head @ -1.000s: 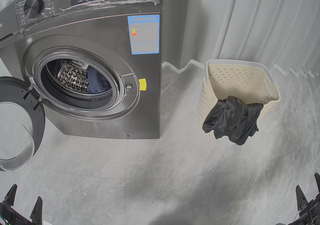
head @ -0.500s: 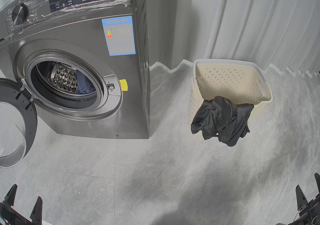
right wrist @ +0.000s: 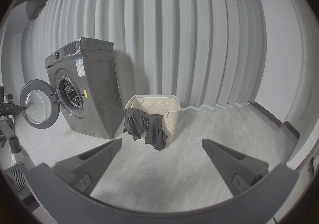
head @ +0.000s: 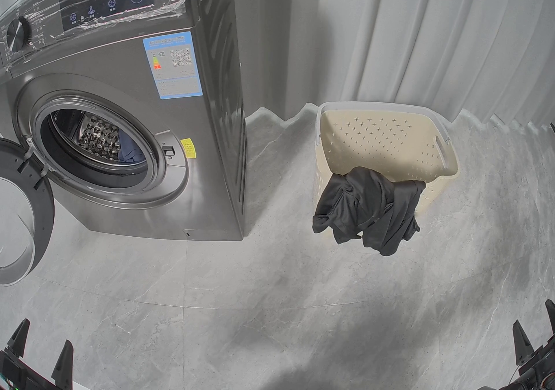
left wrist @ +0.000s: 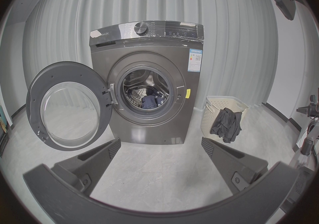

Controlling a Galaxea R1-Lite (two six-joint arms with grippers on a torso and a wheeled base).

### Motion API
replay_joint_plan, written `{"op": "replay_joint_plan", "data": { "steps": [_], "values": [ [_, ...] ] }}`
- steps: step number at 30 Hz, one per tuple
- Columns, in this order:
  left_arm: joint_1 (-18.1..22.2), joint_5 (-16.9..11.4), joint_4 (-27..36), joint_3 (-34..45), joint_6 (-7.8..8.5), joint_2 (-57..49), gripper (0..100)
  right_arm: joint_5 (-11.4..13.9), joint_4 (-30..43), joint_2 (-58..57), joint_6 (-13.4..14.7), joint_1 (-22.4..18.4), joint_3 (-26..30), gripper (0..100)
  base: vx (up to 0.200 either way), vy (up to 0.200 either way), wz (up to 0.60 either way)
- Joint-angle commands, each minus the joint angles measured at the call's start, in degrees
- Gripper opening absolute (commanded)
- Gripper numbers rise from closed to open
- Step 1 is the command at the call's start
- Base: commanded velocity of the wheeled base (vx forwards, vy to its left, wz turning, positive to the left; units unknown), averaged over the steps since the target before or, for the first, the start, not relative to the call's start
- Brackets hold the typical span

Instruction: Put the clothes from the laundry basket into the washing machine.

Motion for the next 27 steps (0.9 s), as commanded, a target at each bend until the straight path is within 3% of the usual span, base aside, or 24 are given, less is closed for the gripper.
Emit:
{"op": "replay_joint_plan", "data": {
  "steps": [1, 6, 12, 24, 27],
  "values": [
    [0.04, -0.07, -0.01, 0.92, 0.01, -0.84, 100, 0.02, -0.02, -0.59, 0.00, 0.04, 1.01, 100, 0.000, -0.200, 0.00],
    [0.04, 0.02, -0.01, 0.92, 0.27, -0.84, 100, 0.11, -0.02, -0.59, -0.09, 0.04, 1.01, 100, 0.000, -0.200, 0.00],
    [0.04, 0.02, -0.10, 0.92, 0.36, -0.84, 100, 0.11, -0.02, -0.59, -0.09, 0.04, 1.01, 100, 0.000, 0.000, 0.00],
    [0.04, 0.10, -0.01, 0.92, 0.53, -0.84, 100, 0.11, 0.07, -0.59, -0.09, 0.04, 1.01, 100, 0.200, 0.000, 0.00],
    [0.04, 0.02, -0.01, 0.92, 0.36, -0.84, 100, 0.11, 0.07, -0.59, -0.17, 0.04, 1.01, 100, 0.000, 0.000, 0.00]
  ]
}}
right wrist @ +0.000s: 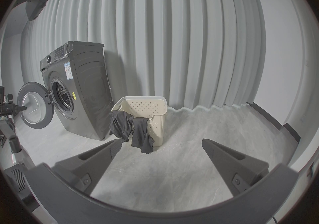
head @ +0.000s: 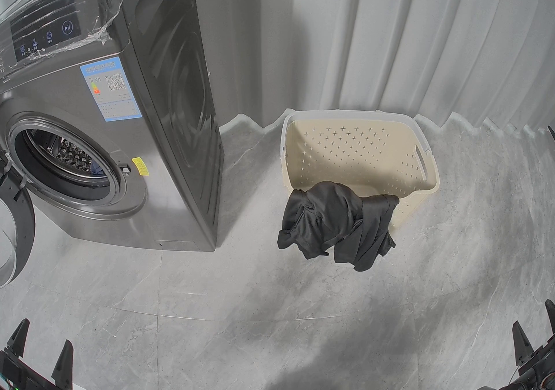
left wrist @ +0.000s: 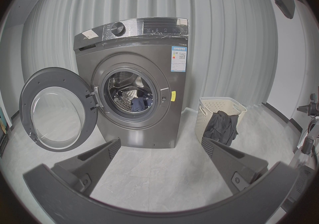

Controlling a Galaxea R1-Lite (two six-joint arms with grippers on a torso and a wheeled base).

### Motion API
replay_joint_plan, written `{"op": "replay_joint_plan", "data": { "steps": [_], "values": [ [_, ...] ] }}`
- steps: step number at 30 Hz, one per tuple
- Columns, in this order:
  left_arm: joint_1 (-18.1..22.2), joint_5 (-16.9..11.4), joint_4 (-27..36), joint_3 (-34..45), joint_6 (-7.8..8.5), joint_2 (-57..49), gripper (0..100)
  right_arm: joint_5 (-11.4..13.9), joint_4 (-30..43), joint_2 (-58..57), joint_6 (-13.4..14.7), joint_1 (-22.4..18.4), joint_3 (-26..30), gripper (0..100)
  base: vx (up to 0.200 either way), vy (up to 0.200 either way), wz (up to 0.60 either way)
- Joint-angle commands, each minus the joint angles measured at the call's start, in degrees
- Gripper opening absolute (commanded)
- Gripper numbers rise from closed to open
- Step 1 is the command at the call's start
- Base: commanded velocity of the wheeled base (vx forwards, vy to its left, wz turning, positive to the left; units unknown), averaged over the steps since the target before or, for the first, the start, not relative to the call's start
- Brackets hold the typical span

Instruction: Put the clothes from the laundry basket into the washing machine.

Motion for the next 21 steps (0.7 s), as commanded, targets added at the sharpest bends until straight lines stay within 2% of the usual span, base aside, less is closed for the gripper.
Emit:
{"op": "replay_joint_plan", "data": {
  "steps": [1, 3, 20, 21],
  "values": [
    [0.04, -0.02, 0.01, 0.92, -0.24, -0.90, 100, 0.03, 0.01, -0.61, -0.10, -0.01, 1.01, 100, 0.000, 0.000, 0.00],
    [0.04, 0.07, 0.01, 0.92, -0.42, -0.90, 100, 0.12, -0.08, -0.61, -0.01, 0.08, 1.01, 100, 0.000, 0.000, 0.00],
    [0.04, 0.15, 0.01, 1.01, 0.02, -0.90, 100, 0.21, -0.08, -0.61, -0.10, -0.01, 1.01, 100, 0.000, -0.200, 0.00],
    [0.04, 0.15, -0.07, 1.01, 0.02, -0.90, 100, 0.21, -0.08, -0.61, -0.10, -0.01, 1.01, 100, 0.000, 0.000, 0.00]
  ]
}}
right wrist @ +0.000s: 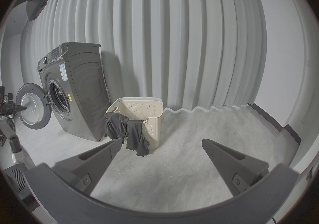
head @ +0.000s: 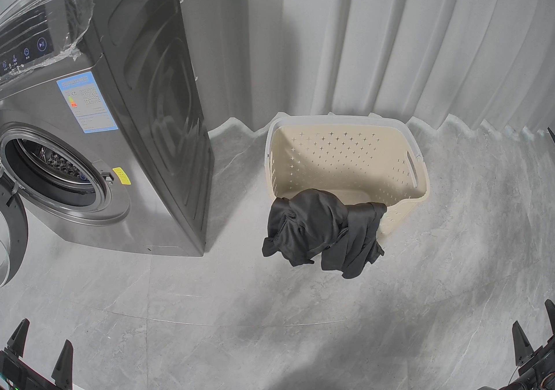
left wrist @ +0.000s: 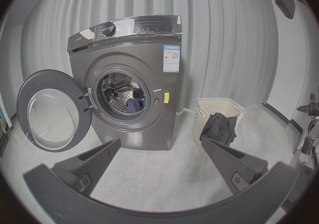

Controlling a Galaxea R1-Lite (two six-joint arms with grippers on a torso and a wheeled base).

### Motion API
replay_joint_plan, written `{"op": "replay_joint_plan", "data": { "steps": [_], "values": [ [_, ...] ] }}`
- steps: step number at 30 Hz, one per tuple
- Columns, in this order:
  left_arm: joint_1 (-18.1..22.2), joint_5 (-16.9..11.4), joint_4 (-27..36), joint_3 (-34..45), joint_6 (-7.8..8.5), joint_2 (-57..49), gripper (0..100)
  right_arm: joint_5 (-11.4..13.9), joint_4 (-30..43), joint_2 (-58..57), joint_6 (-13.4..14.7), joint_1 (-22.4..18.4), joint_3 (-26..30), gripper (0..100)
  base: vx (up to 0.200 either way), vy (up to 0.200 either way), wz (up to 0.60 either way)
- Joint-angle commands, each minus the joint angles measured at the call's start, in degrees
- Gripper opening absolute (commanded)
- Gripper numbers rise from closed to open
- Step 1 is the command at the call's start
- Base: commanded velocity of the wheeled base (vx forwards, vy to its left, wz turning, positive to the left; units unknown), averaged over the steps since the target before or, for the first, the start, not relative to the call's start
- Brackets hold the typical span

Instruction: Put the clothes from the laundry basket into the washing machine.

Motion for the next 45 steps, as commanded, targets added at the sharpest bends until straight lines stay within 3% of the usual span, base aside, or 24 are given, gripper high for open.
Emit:
{"op": "replay_joint_plan", "data": {
  "steps": [1, 9, 17, 20, 22, 24, 25, 27, 30, 35, 39, 45],
  "values": [
    [-0.01, 0.06, -0.01, 1.01, 0.05, -0.93, 100, 0.02, -0.02, -0.66, -0.02, 0.01, 1.01, 100, 0.000, 0.000, 0.00],
    [-0.01, -0.12, -0.10, 1.01, -0.04, -0.93, 100, 0.02, -0.02, -0.66, 0.07, 0.10, 1.01, 100, 0.000, 0.000, 0.00],
    [-0.01, -0.03, -0.10, 1.01, 0.05, -0.93, 100, -0.51, -0.28, -0.75, 0.60, 0.01, 1.01, 100, 0.200, 0.000, 0.00],
    [-0.01, -0.03, -0.10, 1.01, 0.05, -0.93, 100, -0.25, -2.48, -0.66, -0.10, -0.07, -1.54, 100, 0.200, 0.000, 0.00],
    [-0.01, 0.06, -0.01, 1.01, -0.04, -0.93, 100, 0.28, -0.55, 1.01, -0.28, 0.28, -11.03, 100, 0.100, 0.000, 0.00],
    [-0.01, 0.06, -0.01, 1.01, -0.04, -0.93, 100, 0.28, -0.55, 1.01, -0.28, 0.28, -11.03, 100, 0.000, 0.000, 0.00],
    [-0.01, -0.03, -0.01, 1.01, -0.04, -0.93, 100, 4.41, 4.02, 9.27, -0.02, 1.95, -13.23, 100, 0.000, 0.000, 0.00],
    [-0.01, -0.03, -0.01, 1.01, -0.04, -0.93, 100, 6.43, 3.50, 15.33, 0.34, 3.27, -12.87, 100, 0.000, 0.000, 0.00],
    [-0.01, -0.03, -0.01, 1.01, -0.22, -0.93, 100, 8.28, -0.81, 28.34, 1.48, 5.82, -11.91, 100, 0.000, 0.000, 0.00],
    [-0.01, 0.06, -0.01, 1.01, -0.39, -0.93, 100, 9.86, -14.08, 46.27, 6.93, 10.74, -10.50, 100, 0.000, 0.000, 0.00],
    [-0.01, 0.06, -0.01, 1.01, -0.39, -0.93, 100, 9.77, -24.19, 57.87, 7.19, 11.18, -9.10, 100, 0.000, 0.000, 0.00],
    [-0.01, 0.14, -0.01, 1.01, -0.66, -0.93, 100, 9.60, -32.28, 68.86, 7.63, 11.62, -9.10, 100, 0.000, 0.000, 0.00]
  ]
}}
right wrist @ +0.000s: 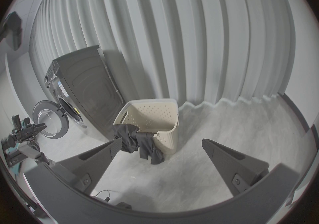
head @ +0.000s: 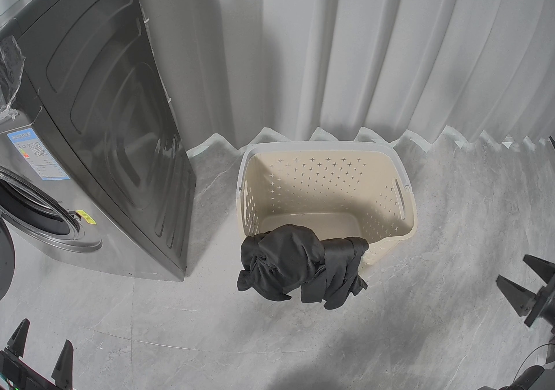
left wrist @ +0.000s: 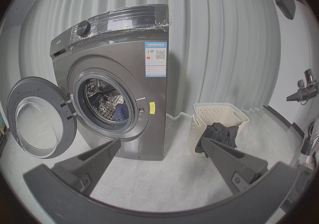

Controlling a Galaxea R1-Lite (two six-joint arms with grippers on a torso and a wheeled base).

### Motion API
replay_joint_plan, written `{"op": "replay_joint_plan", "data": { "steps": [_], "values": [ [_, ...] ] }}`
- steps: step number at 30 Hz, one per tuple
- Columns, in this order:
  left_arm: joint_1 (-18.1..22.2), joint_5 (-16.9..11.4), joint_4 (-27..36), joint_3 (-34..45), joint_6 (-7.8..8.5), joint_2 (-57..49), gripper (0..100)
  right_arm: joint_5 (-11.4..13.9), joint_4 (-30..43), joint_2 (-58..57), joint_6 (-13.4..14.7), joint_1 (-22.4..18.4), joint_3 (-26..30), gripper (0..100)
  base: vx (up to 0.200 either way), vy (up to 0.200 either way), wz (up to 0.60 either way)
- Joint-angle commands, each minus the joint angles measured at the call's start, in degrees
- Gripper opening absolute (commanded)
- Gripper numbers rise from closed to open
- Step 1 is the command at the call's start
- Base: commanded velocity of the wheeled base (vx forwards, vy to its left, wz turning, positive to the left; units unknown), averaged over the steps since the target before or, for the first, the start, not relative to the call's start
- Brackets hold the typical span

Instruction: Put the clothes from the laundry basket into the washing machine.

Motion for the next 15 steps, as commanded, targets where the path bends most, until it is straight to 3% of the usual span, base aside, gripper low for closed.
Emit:
{"op": "replay_joint_plan", "data": {
  "steps": [1, 6, 9, 12, 14, 15],
  "values": [
    [0.04, 0.13, 0.01, 1.01, -0.36, -0.93, 100, 1.88, -15.73, 31.55, 2.78, 4.26, 1.16, 100, 0.000, 0.000, 0.00],
    [0.04, 0.04, 0.01, 1.01, -0.19, -0.93, 100, 0.91, -22.32, 39.99, 4.45, 6.72, 0.89, 100, 0.000, 0.000, 0.00],
    [0.04, -0.04, 0.01, 1.01, -0.36, -0.93, 100, -3.48, -25.31, 45.35, 7.79, 11.02, 0.63, 100, 0.000, 0.000, 0.00],
    [0.04, -0.13, 0.01, 1.01, -0.36, -0.93, 100, -6.38, -27.24, 48.34, 11.57, 16.03, 0.01, 100, 0.000, 0.000, 0.00],
    [0.04, -0.13, 0.01, 0.92, -0.28, -0.93, 100, -7.00, -27.50, 48.87, 12.36, 17.09, -0.34, 100, 0.000, 0.000, 0.00],
    [0.04, -0.22, 0.01, 1.01, -0.28, -0.93, 100, -8.67, -27.94, 50.54, 13.94, 19.64, -1.74, 100, 0.000, 0.000, 0.00]
  ]
}}
